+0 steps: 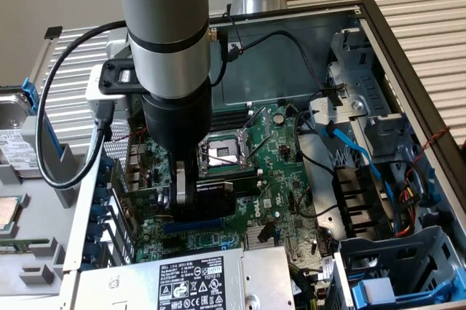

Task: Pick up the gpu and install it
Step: 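Insert the gpu into the slot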

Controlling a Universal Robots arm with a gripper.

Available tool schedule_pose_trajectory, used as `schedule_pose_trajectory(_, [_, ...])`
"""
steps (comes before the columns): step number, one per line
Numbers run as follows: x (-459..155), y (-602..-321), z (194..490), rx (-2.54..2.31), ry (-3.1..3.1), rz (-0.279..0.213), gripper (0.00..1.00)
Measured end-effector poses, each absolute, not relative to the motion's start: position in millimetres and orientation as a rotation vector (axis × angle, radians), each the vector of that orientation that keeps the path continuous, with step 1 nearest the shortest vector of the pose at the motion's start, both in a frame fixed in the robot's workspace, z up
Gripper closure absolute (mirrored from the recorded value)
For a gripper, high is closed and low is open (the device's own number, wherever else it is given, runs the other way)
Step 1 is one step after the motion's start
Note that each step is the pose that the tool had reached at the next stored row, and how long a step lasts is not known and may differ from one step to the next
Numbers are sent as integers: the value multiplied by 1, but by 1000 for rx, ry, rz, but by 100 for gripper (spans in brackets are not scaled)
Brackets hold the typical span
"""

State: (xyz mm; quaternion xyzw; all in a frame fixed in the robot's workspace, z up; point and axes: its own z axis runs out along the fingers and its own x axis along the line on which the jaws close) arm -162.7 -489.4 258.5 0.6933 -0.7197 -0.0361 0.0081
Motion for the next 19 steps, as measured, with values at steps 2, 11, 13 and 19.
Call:
schedule_pose_trajectory(2, [-163, -489, 258, 2165, -2252, -113, 73])
schedule_pose_trajectory(11, [-163, -489, 258, 2133, -2258, -97, 73])
schedule_pose_trajectory(13, [-163, -489, 258, 2129, -2259, -93, 73])
schedule_pose_trajectory(19, [-162, -490, 259, 2122, -2265, -93, 73])
